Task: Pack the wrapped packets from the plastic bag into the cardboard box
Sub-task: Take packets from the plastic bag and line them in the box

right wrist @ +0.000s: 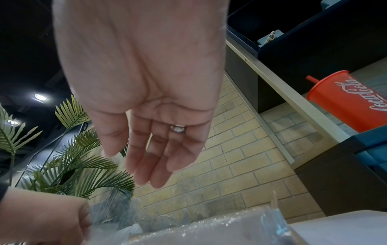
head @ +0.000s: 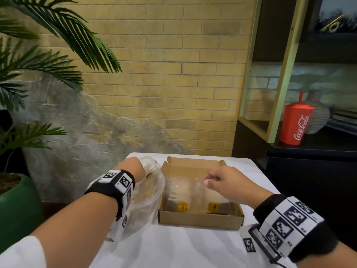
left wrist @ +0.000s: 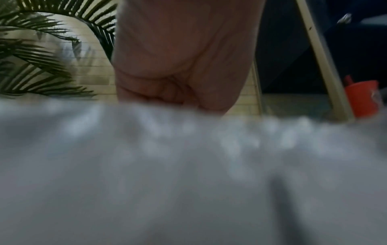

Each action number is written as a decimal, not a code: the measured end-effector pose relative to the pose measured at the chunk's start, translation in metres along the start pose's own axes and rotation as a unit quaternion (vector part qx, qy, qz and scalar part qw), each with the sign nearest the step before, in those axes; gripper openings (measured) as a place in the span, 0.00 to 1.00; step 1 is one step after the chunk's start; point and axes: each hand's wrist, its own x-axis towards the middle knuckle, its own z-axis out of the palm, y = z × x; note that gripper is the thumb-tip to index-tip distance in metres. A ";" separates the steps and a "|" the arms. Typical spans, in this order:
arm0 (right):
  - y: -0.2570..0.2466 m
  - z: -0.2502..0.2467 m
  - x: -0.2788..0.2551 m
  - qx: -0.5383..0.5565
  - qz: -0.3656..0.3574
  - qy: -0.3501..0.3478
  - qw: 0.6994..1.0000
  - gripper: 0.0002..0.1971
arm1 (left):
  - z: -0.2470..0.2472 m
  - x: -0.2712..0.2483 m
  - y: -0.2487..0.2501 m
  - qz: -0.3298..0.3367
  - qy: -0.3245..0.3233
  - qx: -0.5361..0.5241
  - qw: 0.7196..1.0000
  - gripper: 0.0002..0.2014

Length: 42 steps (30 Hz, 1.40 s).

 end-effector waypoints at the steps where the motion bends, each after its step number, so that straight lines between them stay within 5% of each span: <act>1: -0.001 -0.001 0.000 0.000 -0.001 0.005 1.000 0.07 | -0.003 0.003 -0.002 0.003 0.014 -0.010 1.000 0.08; 11: -0.009 0.005 -0.001 -0.002 -0.017 0.074 0.997 0.06 | -0.049 -0.023 -0.005 0.112 0.053 -0.071 0.990 0.12; 15: -0.013 0.009 -0.004 -0.009 -0.064 0.124 0.990 0.29 | -0.061 -0.039 0.004 0.162 0.041 -0.180 0.969 0.11; 19: -0.016 0.012 -0.007 -0.127 -0.120 0.170 0.970 0.46 | -0.065 -0.057 0.020 0.210 -0.027 -0.325 0.922 0.12; 23: -0.010 0.016 -0.003 -0.225 -0.197 0.317 0.900 0.56 | -0.066 -0.073 0.038 0.264 -0.182 -0.466 0.824 0.11; 26: -0.006 0.014 0.002 -0.225 -0.245 0.416 0.846 0.47 | -0.063 -0.081 0.050 0.273 -0.236 -0.490 0.794 0.12; 28: -0.007 0.009 0.002 -0.206 -0.266 0.434 0.836 0.37 | -0.060 -0.082 0.055 0.266 -0.254 -0.497 0.786 0.08; 33: -0.011 -0.004 -0.006 -0.167 -0.245 0.334 0.895 0.09 | -0.052 -0.081 0.062 0.195 -0.253 -0.519 0.793 0.08; 36: -0.012 -0.013 -0.010 -0.079 -0.118 0.172 0.975 0.06 | -0.045 -0.080 0.063 0.168 -0.244 -0.499 0.814 0.11; 42: -0.008 -0.023 -0.005 0.028 0.011 -0.013 0.999 0.05 | -0.045 -0.083 0.057 0.170 -0.254 -0.442 0.844 0.14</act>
